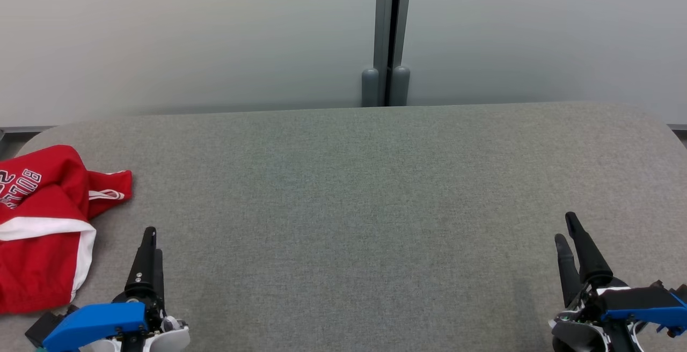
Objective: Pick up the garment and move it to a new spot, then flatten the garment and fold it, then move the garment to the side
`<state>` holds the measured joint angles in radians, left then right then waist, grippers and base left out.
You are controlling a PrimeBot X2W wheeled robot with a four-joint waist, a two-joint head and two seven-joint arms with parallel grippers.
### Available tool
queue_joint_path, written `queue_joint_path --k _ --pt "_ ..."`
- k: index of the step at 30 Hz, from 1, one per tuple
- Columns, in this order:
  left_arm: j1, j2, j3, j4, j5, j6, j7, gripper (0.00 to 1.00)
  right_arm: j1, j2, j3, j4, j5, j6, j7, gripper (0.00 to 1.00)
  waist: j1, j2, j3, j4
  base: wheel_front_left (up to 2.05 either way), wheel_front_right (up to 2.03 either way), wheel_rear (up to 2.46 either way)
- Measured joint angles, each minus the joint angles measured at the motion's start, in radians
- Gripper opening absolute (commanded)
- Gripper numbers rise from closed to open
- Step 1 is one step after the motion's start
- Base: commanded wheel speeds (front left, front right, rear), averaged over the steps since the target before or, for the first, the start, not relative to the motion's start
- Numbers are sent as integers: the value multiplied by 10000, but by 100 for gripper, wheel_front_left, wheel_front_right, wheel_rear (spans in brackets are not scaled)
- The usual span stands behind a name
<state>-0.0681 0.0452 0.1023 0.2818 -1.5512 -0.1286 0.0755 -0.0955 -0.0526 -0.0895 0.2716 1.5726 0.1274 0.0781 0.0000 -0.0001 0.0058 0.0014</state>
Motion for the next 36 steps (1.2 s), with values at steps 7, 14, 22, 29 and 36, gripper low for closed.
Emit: queue_joint_path --k 7,14,22,29,36 --pt "-13 0 -21 42 1342 0 -334 100 -8 -171 144 58 -1097 2 -334 100 0 0 23 12 0 0 0" --pt "-71 0 -163 132 2765 0 -617 100 -14 -199 213 92 -2566 2 -637 100 0 0 48 33 0 0 0" --pt "-72 0 -322 196 4485 105 -966 100 -17 -219 360 150 -4144 2 -989 100 0 0 56 60 0 0 0" --pt "-65 4 -539 192 5670 234 -1229 100 -17 -242 447 180 -5248 2 -1244 100 0 0 78 83 0 0 0" --pt "3 6 -648 161 6752 326 -1475 100 -16 -255 546 242 -6236 2 -1478 100 0 0 90 88 0 0 0"
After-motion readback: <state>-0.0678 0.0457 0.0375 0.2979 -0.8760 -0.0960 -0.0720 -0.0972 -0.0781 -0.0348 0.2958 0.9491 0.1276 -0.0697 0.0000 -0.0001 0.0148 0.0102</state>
